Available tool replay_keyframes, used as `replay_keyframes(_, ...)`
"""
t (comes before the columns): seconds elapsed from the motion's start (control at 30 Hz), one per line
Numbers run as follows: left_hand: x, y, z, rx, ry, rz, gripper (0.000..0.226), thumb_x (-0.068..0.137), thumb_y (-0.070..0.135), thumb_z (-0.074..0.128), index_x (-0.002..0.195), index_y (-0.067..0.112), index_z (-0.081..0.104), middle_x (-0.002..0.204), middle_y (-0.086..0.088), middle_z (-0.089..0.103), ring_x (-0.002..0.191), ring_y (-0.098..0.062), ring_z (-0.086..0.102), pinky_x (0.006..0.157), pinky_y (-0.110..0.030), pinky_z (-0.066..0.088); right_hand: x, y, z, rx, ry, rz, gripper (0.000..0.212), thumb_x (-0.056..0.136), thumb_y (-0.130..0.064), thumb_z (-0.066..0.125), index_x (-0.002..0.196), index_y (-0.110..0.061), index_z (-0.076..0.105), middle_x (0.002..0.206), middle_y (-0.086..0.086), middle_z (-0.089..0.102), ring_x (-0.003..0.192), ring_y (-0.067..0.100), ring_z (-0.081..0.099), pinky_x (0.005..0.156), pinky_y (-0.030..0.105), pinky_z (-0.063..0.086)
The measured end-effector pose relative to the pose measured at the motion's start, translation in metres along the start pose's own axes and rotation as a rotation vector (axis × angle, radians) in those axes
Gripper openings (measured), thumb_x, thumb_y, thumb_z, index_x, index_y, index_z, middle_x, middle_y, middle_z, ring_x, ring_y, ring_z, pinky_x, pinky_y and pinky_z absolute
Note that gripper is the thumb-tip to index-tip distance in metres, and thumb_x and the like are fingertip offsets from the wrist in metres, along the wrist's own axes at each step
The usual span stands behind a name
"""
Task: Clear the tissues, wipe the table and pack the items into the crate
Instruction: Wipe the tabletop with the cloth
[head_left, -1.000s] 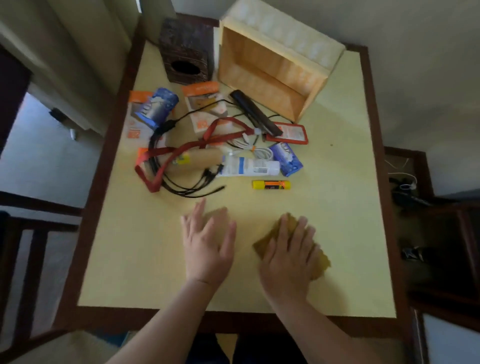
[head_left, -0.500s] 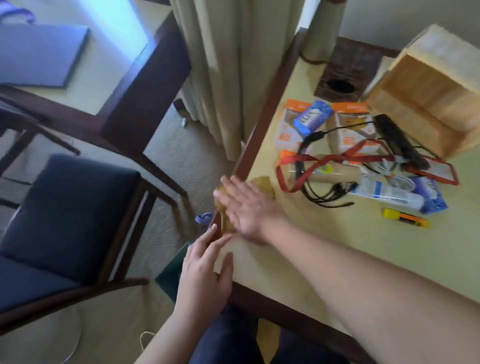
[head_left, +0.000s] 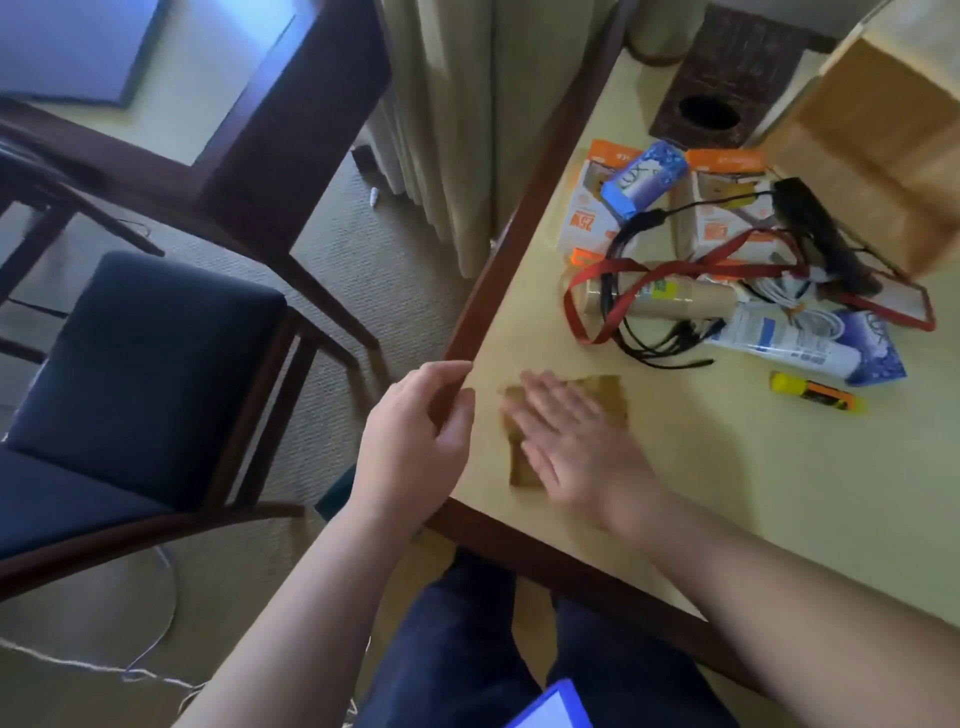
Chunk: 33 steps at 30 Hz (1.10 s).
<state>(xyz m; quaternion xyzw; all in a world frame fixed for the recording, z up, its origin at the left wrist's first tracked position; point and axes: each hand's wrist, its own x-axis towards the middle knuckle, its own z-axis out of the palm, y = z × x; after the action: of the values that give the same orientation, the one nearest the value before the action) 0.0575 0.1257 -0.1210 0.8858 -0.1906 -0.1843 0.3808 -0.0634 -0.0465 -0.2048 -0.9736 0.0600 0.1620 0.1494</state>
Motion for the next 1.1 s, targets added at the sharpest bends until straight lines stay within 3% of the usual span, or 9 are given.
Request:
replay_keyframes(0.07, -0.005, 0.011, 0.016, 0.012, -0.021, -0.024, 0.027, 0.099, 0.030, 0.065, 0.126, 0.031, 0.068, 0.117, 0.019, 0.070, 0.097, -0.003, 0.064, 0.098, -0.039, 0.053, -0.023, -0.004, 0.006, 0.043, 0.039, 0.116, 0.060, 0.109, -0.042, 0.017, 0.164, -0.032, -0.006, 0.172, 0.000, -0.017, 0.157, 0.022, -0.019, 0.129, 0.049, 0.004)
replay_keyframes(0.2, -0.022, 0.033, 0.055, 0.095, -0.153, -0.010, 0.028, 0.101, 0.037, 0.063, 0.128, 0.038, 0.064, 0.122, 0.022, 0.062, 0.087, 0.012, 0.055, 0.082, -0.010, 0.040, -0.116, 0.046, 0.021, -0.107, -0.160, -0.358, 0.061, 0.109, -0.044, 0.026, 0.164, -0.040, -0.001, 0.173, -0.006, -0.015, 0.158, 0.017, -0.016, 0.127, 0.047, -0.003)
replay_keyframes(0.33, -0.034, 0.051, 0.096, 0.132, -0.246, 0.011, 0.026, 0.100, 0.041, 0.063, 0.126, 0.040, 0.064, 0.114, 0.020, 0.059, 0.096, -0.002, 0.058, 0.083, -0.024, 0.041, -0.166, 0.140, 0.011, -0.019, 0.077, 0.286, 0.061, 0.108, -0.041, 0.031, 0.166, -0.033, 0.014, 0.174, -0.001, 0.005, 0.161, 0.022, 0.002, 0.128, 0.052, 0.017)
replay_keyframes(0.4, -0.039, 0.065, 0.124, 0.139, -0.266, 0.010, 0.026, 0.100, 0.041, 0.062, 0.126, 0.039, 0.064, 0.115, 0.021, 0.056, 0.113, -0.014, 0.056, 0.090, -0.030, 0.041, -0.171, 0.133, 0.022, 0.015, 0.158, 0.385, 0.061, 0.106, -0.039, 0.032, 0.165, -0.027, 0.021, 0.172, 0.004, 0.006, 0.160, 0.028, 0.010, 0.128, 0.051, 0.015)
replay_keyframes(0.53, -0.048, 0.095, 0.181, 0.198, -0.343, 0.087, 0.032, 0.100, 0.039, 0.061, 0.133, 0.038, 0.063, 0.141, 0.014, 0.053, 0.135, -0.015, 0.042, 0.105, -0.030, 0.035, -0.231, 0.148, 0.033, -0.073, -0.127, -0.223, 0.060, 0.111, -0.046, 0.021, 0.165, -0.037, -0.003, 0.173, -0.005, -0.012, 0.159, 0.018, -0.015, 0.129, 0.045, -0.008)
replay_keyframes(0.73, -0.048, 0.123, 0.249, 0.286, -0.270, 0.154, 0.048, 0.099, 0.043, 0.061, 0.146, 0.035, 0.055, 0.160, 0.002, 0.040, 0.146, -0.025, 0.031, 0.119, -0.046, 0.034, -0.278, 0.265, 0.026, 0.077, 0.258, 0.659, 0.057, 0.112, -0.039, 0.022, 0.166, -0.033, 0.007, 0.175, 0.000, 0.000, 0.161, 0.022, -0.002, 0.128, 0.052, 0.016)
replay_keyframes(0.83, -0.053, 0.134, 0.286, 0.389, -0.263, 0.118, 0.065, 0.101, 0.051, 0.052, 0.160, 0.032, 0.033, 0.173, -0.004, 0.015, 0.159, -0.023, 0.006, 0.129, -0.050, 0.007, -0.236, 0.225, 0.032, 0.181, 0.408, 0.968, 0.059, 0.109, -0.038, 0.018, 0.166, -0.022, 0.014, 0.174, 0.010, 0.007, 0.160, 0.031, 0.007, 0.127, 0.053, 0.016)
replay_keyframes(1.0, -0.057, 0.151, 0.327, 0.459, -0.209, 0.011, 0.079, 0.102, 0.066, 0.034, 0.166, 0.028, 0.012, 0.174, -0.011, -0.011, 0.160, -0.027, -0.016, 0.124, -0.058, -0.016, -0.315, 0.168, 0.063, 0.061, 0.018, 0.089, 0.058, 0.112, -0.042, 0.026, 0.166, -0.035, 0.005, 0.175, 0.000, -0.007, 0.160, 0.024, -0.010, 0.130, 0.049, 0.003)
replay_keyframes(1.1, -0.054, 0.157, 0.339, 0.490, -0.172, -0.041, 0.089, 0.096, 0.079, 0.026, 0.167, 0.030, 0.004, 0.173, -0.008, -0.018, 0.158, -0.024, -0.021, 0.123, -0.059, -0.018, -0.353, 0.218, 0.059, 0.071, 0.020, 0.273, 0.064, 0.111, -0.043, 0.033, 0.165, -0.037, 0.001, 0.174, -0.002, -0.010, 0.160, 0.024, -0.009, 0.128, 0.054, 0.013)
